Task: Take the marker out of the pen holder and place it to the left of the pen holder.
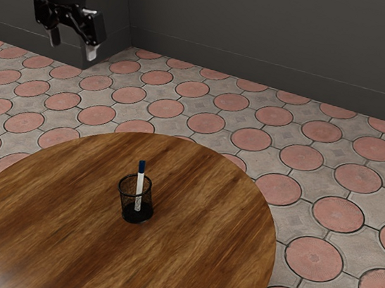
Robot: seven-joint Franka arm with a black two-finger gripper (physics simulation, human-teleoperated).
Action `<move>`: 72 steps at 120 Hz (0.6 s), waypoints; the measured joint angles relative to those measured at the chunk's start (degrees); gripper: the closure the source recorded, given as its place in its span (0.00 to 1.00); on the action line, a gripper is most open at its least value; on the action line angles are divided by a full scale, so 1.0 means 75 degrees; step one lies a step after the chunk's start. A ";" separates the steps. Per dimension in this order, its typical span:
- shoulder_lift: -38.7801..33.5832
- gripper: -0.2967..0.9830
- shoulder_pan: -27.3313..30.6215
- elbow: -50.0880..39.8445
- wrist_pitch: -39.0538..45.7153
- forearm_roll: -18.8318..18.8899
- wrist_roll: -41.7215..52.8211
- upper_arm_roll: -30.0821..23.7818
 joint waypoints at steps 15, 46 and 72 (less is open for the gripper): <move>-0.0005 0.23 0.0001 -0.0004 -0.0039 -0.0072 -0.0138 -0.0005; 0.1360 0.23 -0.0584 -0.1133 0.1247 -0.0225 -0.0342 -0.0002; 0.2278 0.23 -0.0467 -0.1678 0.3063 -0.0297 -0.0551 0.0000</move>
